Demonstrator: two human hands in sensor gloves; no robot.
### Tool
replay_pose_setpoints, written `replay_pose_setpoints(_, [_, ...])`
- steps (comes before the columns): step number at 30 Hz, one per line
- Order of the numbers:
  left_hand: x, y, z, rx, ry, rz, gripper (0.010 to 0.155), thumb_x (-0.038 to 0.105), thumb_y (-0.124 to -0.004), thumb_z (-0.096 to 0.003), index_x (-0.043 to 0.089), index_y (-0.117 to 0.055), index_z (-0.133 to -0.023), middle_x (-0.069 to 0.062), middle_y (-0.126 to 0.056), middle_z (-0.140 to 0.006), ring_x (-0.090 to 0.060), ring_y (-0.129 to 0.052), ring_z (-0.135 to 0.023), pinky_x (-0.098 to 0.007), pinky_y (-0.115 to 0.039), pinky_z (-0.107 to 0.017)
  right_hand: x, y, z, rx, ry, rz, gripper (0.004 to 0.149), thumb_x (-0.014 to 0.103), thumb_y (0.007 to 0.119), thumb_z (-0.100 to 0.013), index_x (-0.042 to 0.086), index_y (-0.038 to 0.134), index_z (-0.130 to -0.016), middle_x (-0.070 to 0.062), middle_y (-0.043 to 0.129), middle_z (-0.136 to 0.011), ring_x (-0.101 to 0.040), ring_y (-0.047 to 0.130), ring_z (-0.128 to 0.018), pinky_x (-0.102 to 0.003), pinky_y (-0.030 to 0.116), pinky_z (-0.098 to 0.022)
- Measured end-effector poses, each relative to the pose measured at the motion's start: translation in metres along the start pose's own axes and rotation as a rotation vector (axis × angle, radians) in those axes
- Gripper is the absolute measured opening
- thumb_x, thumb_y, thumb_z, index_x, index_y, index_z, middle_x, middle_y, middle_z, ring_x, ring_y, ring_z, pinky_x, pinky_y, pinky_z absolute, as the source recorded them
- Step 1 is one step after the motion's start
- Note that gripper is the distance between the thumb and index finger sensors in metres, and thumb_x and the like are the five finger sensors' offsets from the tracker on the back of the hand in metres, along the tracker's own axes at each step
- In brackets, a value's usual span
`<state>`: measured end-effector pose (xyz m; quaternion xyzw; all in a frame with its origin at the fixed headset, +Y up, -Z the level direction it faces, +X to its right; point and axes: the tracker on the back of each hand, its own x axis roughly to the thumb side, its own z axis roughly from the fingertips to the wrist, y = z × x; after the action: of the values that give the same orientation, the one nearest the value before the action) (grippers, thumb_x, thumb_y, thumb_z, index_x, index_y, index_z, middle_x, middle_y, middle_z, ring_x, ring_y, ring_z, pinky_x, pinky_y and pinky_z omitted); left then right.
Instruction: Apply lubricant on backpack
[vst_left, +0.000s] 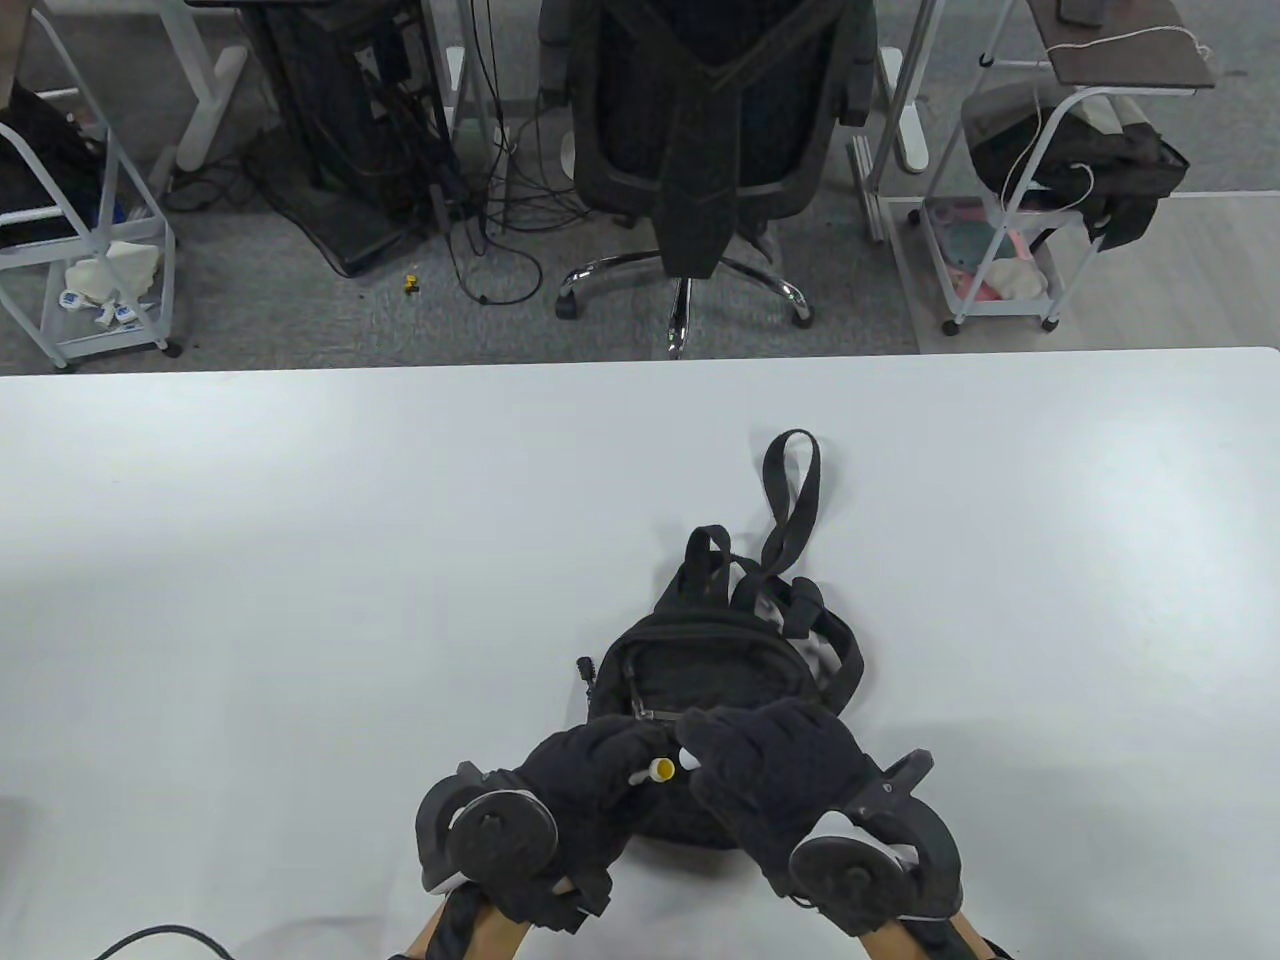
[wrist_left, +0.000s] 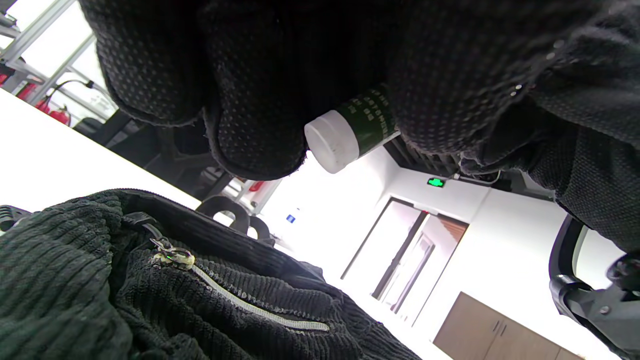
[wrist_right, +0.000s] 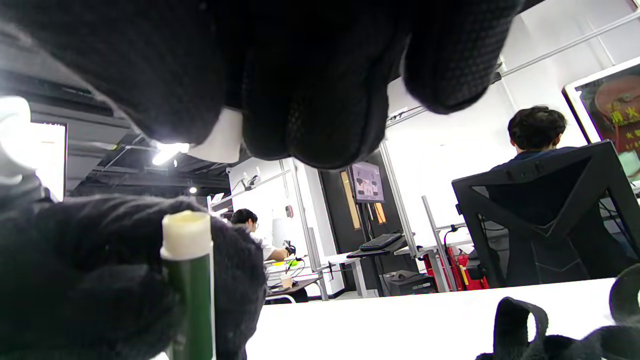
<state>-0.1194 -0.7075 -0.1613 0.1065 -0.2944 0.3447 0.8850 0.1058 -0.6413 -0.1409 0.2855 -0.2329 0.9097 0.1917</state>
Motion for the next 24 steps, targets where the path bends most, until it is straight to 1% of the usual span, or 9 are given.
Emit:
replay_pose_setpoints(4, [0.001,-0.001,0.0,-0.008,-0.005,-0.002,0.055,0.043,-0.094,-0.0401,0.013,-0.09,-0.086,-0.012,-0.093,-0.083,-0.033,-0.108,-0.058,-0.058,-0.088,-0.053,0.006,0.01,-0.001,0.046,-0.021,0.022,0.05,0.045,0.093,-0.043,0.034,0.082,-0.09,0.005,0.095,-0.081,-0.015,0.107,-0.061,-0.049,0.082,-0.057])
replay_pose_setpoints(8, [0.001,-0.002,0.0,-0.023,-0.008,-0.014,0.055,0.043,-0.095,-0.0397,0.013,-0.091,-0.086,-0.012,-0.094,-0.083,-0.033,-0.109,-0.055,-0.057,-0.089,-0.051,0.01,0.015,-0.001,0.063,-0.033,0.046,0.05,0.046,0.092,-0.043,0.034,0.082,-0.09,0.004,0.095,-0.081,-0.016,0.107,-0.061,-0.049,0.082,-0.057])
replay_pose_setpoints(11, [0.001,-0.002,0.0,-0.033,0.003,-0.027,0.055,0.043,-0.095,-0.0393,0.012,-0.092,-0.085,-0.014,-0.097,-0.082,-0.032,-0.112,-0.049,-0.054,-0.092,-0.044,0.012,0.017,-0.001,0.074,-0.041,0.051,0.049,0.046,0.092,-0.043,0.034,0.082,-0.09,0.005,0.096,-0.081,-0.015,0.107,-0.061,-0.049,0.082,-0.057])
replay_pose_setpoints(15, [0.002,-0.002,-0.001,-0.043,0.004,-0.012,0.055,0.042,-0.096,-0.0391,0.009,-0.094,-0.082,-0.017,-0.102,-0.073,-0.03,-0.116,-0.042,-0.051,-0.096,-0.037,0.014,0.023,-0.001,0.1,-0.05,0.073,0.049,0.045,0.093,-0.043,0.033,0.083,-0.089,0.004,0.096,-0.08,-0.016,0.107,-0.06,-0.049,0.082,-0.057])
replay_pose_setpoints(19, [0.003,-0.004,-0.001,-0.054,0.007,-0.022,0.054,0.039,-0.096,-0.0388,0.006,-0.093,-0.082,-0.018,-0.101,-0.073,-0.03,-0.116,-0.041,-0.05,-0.097,-0.038,0.014,0.029,-0.002,0.106,-0.039,0.059,0.047,0.043,0.094,-0.043,0.032,0.085,-0.088,0.003,0.096,-0.079,-0.016,0.107,-0.059,-0.048,0.083,-0.057])
replay_pose_setpoints(22, [0.005,-0.005,-0.002,-0.061,0.002,-0.046,0.054,0.036,-0.096,-0.0388,0.004,-0.092,-0.083,-0.019,-0.1,-0.072,-0.033,-0.116,-0.041,-0.052,-0.097,-0.039,0.01,0.033,-0.003,0.121,-0.022,0.009,0.046,0.042,0.094,-0.043,0.031,0.085,-0.086,0.002,0.097,-0.078,-0.016,0.108,-0.058,-0.048,0.083,-0.056])
replay_pose_setpoints(24, [0.006,-0.006,-0.002,-0.054,0.001,-0.042,0.054,0.036,-0.096,-0.0386,0.004,-0.092,-0.082,-0.02,-0.1,-0.072,-0.033,-0.116,-0.04,-0.052,-0.098,-0.038,0.007,0.033,-0.005,0.147,-0.021,-0.011,0.045,0.041,0.093,-0.043,0.031,0.085,-0.086,0.002,0.097,-0.079,-0.016,0.108,-0.058,-0.048,0.083,-0.057])
